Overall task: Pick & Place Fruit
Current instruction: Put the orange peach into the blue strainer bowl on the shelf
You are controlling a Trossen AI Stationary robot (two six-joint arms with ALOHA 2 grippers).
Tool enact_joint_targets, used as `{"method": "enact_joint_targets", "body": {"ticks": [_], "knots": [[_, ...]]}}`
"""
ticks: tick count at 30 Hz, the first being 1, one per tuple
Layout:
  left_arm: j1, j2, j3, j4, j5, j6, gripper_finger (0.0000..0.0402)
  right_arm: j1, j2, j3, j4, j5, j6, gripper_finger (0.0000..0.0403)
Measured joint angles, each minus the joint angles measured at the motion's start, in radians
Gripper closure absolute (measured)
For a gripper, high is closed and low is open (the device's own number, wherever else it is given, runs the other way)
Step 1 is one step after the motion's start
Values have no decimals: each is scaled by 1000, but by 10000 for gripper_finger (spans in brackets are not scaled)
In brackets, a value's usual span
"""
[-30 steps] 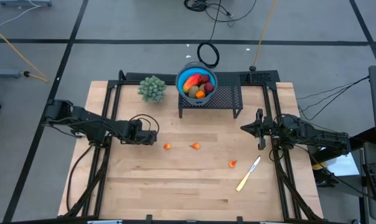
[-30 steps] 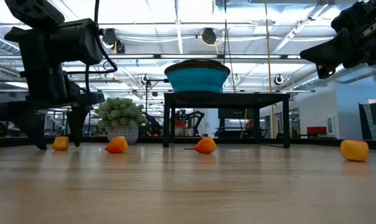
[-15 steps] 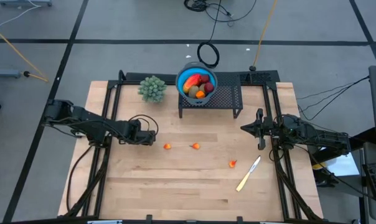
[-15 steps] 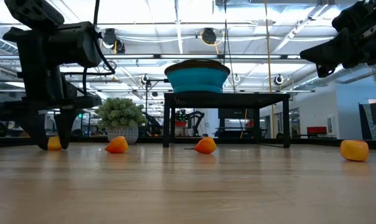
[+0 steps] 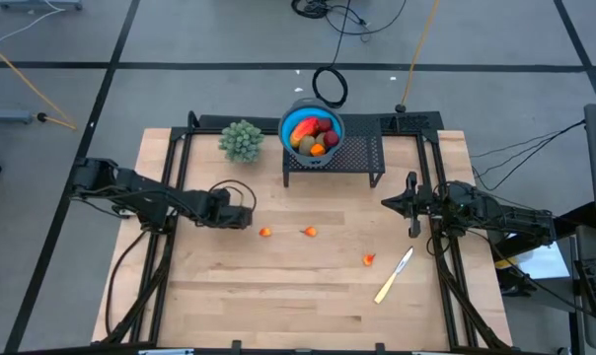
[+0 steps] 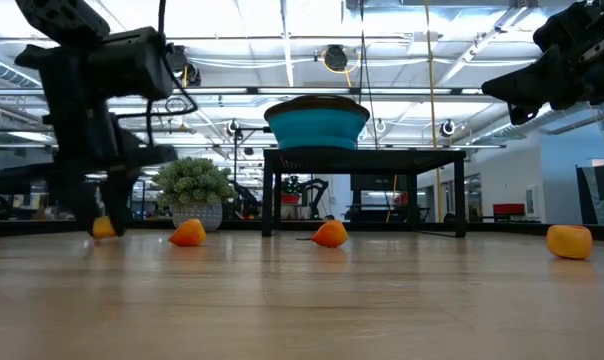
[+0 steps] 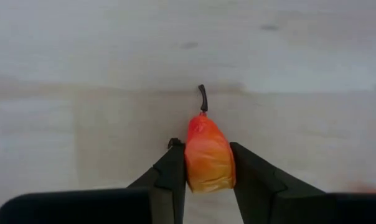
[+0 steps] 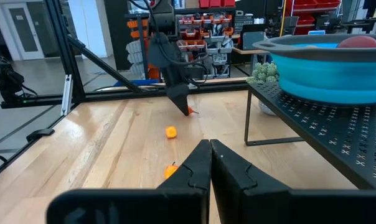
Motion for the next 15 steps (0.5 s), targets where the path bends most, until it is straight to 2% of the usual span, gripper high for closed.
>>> {"method": "enact_joint_targets", "body": {"ticks": [6, 11, 15], "knots": [[-1, -1, 58, 124, -1, 393, 302, 0, 0, 0, 0, 0, -1, 403], [-1, -1, 89, 362, 20, 721, 302, 0, 0, 0, 0, 0, -1, 403], [-2, -2, 104, 568, 28, 925, 302, 0, 0, 0, 0, 0, -1, 403]]}}
